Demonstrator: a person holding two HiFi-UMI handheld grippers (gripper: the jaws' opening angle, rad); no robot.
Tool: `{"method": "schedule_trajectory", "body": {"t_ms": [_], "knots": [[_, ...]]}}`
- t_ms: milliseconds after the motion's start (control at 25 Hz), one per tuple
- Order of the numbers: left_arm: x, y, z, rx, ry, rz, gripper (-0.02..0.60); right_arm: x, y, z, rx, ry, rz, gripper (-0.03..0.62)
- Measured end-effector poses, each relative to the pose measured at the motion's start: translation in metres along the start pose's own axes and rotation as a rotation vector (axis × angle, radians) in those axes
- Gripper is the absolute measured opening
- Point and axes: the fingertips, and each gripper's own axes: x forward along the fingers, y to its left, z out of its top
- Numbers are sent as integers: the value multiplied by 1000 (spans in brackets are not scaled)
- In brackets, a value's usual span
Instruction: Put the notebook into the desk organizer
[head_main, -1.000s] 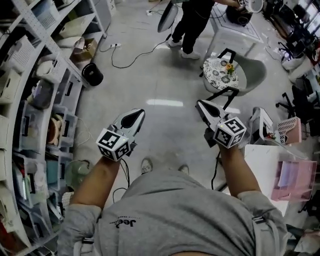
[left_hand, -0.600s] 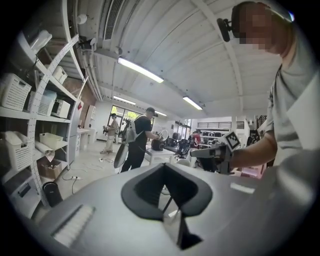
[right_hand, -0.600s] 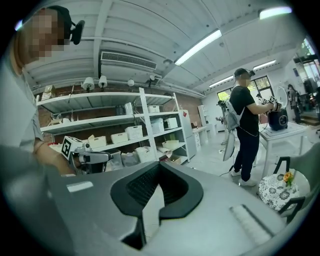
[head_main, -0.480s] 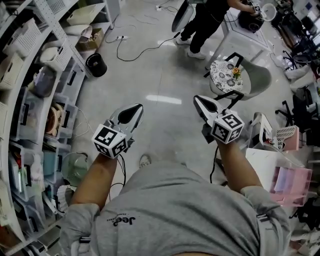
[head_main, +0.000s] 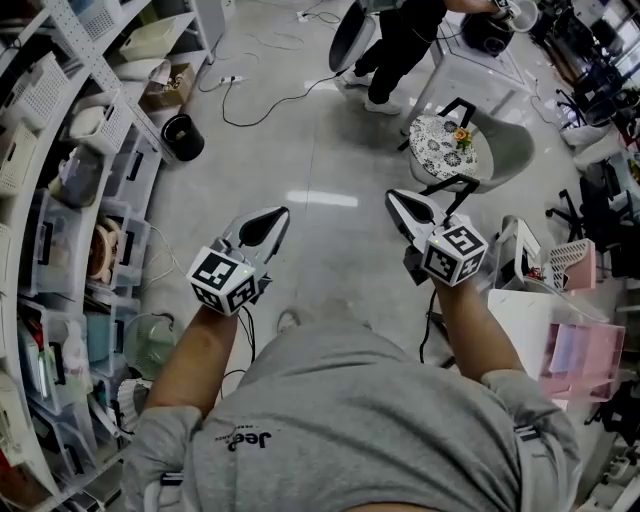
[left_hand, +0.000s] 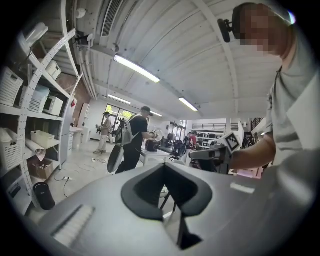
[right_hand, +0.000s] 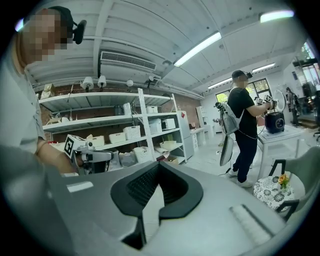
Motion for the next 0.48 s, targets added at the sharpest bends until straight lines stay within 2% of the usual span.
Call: {"method": "schedule_trajectory", "body": {"t_ms": [480], "knots": [[5,-9,2,-6,-3,-12,57,-12,-2,1,-4,-11,-5,2]]}}
